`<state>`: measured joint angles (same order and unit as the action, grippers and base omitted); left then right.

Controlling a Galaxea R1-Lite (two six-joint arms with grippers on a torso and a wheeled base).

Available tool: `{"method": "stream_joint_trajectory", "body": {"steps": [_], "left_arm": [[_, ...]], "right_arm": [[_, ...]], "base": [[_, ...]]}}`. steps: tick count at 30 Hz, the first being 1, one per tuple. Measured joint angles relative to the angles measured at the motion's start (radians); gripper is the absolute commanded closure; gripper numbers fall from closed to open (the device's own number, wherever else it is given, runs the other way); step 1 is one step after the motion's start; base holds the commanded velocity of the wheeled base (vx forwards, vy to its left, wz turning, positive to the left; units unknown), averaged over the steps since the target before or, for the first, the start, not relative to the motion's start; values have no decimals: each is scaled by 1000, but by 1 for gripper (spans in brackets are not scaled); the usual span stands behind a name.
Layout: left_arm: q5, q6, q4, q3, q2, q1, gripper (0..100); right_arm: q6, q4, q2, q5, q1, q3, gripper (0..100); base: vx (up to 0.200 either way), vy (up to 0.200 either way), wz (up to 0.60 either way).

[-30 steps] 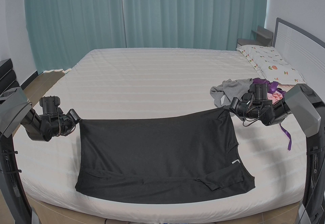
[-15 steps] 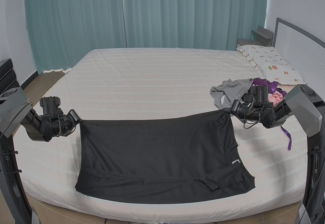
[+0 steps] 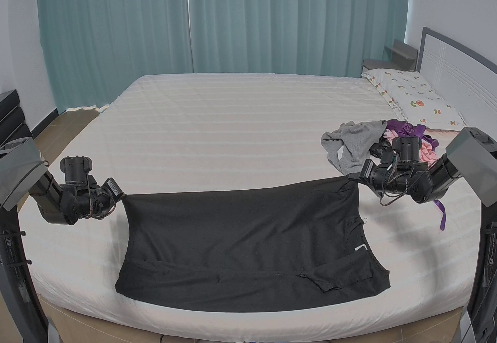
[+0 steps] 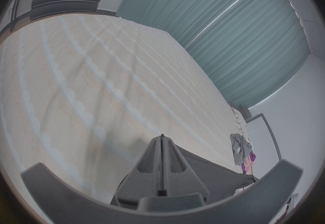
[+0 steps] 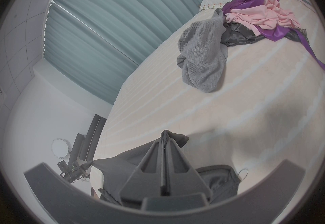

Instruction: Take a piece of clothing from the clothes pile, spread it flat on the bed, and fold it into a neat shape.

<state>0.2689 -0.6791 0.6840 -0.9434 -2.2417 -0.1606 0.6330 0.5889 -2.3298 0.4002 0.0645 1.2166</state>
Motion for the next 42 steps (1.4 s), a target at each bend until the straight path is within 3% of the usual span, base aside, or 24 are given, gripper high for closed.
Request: {"method": "stream_joint_trajectory", "body": {"steps": [16, 26, 38, 42], "left_arm": [[3, 51, -5, 147, 70, -5, 100], [23, 58, -3, 244, 93, -2, 100], [42, 62, -6, 312, 92, 0, 100], [42, 102, -7, 329, 91, 2, 100]], "right_arm": [[-22, 77, 113, 81, -25, -279, 100], [-129, 79, 134, 86, -37, -423, 100], [-170, 73, 86, 85, -37, -469, 100], [-178, 69, 74, 84, -37, -469, 100]], "base": [[0, 0, 0], [0, 0, 0], [0, 0, 0], [0, 0, 0]]}}
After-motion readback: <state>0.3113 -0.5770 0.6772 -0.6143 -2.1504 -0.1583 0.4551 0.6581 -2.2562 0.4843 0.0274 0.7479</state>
